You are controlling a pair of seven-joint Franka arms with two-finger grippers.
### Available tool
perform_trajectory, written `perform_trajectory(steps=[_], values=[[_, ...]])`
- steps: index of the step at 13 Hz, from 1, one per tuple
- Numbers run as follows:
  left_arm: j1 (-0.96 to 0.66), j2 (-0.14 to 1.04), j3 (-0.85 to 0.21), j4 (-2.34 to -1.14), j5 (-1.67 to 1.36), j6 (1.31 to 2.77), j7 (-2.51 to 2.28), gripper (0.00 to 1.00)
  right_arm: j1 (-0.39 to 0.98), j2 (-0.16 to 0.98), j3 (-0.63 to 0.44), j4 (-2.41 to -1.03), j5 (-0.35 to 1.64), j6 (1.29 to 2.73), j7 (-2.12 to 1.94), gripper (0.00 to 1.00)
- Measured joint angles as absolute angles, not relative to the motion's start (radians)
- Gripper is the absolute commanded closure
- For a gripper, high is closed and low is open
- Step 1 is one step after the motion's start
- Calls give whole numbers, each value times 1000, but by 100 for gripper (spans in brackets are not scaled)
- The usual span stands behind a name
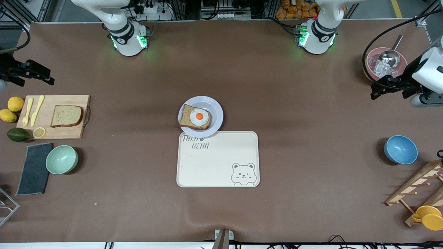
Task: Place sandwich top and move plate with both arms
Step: 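Move the right gripper toward the bread slice on the cutting board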
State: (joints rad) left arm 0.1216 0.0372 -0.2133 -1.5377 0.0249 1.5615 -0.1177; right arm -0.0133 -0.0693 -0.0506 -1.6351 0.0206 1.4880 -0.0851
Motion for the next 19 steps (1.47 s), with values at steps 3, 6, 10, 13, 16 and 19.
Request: perform_trajectory(steps=[3,6,10,13,16,19], values=[[122,39,-213,-1537,25,1562,-118,0,-10,-69,-51,-1637,21,1485,-85,0],[122,43,-213,-1528,25,1562,-118,0,-10,-69,-51,-1643,21,1485,-85,0],[125,52,-212,-1526,25,1562,-118,0,-9,-66,-52,-1649,21,1492,-85,0],[127,56,-212,-1526,25,1562,-118,0,-29,-25,-67,-1663,17,1581,-85,0],[127,56,-212,-1525,25,1562,-118,0,-92,54,-76,-1666,17,1630,-90,0],[126,56,-212,-1524,25,1562,-118,0,-136,126,-77,-1665,9,1708,-91,0]])
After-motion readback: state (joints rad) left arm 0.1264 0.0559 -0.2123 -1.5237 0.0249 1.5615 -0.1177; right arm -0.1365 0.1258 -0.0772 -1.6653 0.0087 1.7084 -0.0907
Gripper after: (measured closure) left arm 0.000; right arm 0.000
